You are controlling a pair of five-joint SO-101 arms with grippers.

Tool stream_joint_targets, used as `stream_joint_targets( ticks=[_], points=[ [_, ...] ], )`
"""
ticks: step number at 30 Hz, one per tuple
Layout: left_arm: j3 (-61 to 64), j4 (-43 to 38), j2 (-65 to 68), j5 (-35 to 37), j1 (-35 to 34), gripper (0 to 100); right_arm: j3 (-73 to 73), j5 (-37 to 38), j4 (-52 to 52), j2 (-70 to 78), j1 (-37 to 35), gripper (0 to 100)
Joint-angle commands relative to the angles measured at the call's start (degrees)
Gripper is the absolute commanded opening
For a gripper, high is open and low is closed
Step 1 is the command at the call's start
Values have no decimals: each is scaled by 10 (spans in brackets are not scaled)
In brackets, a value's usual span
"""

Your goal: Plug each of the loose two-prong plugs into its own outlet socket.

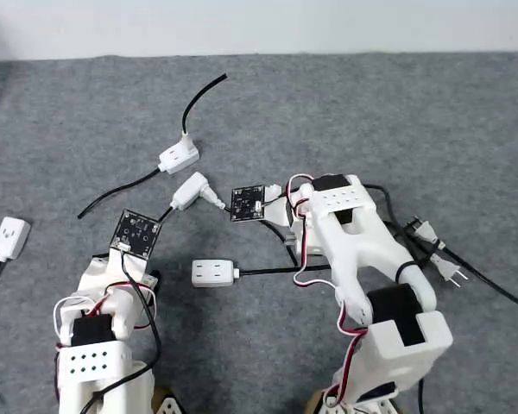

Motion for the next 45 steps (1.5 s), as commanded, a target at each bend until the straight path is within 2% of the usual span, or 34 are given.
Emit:
stream_joint_targets(
  ticks=[1,7,13,17,25,30,39,43,45],
  points=[
    [-2,-9,-7,-6,4,196,-12,31,-8,-3,-3,26],
    [-2,-9,-7,-6,4,196,-21,33,-7,-15,18,8],
    [-2,-9,-7,-6,4,196,-13,-33,1,-95,43,8],
    [-2,-9,-7,-6,4,196,34,20,61,-152,30,8],
    [-2,-9,-7,-6,4,196,47,176,288,-180,28,9],
    [-2,-9,-7,-6,4,196,69,176,262,-145,28,9],
    [-2,-9,-7,-6,4,196,68,175,145,-31,31,9],
    [-2,-9,-7,-6,4,196,67,118,99,-34,29,17],
    [-2,-9,-7,-6,4,196,68,91,73,-43,27,52]
  ],
)
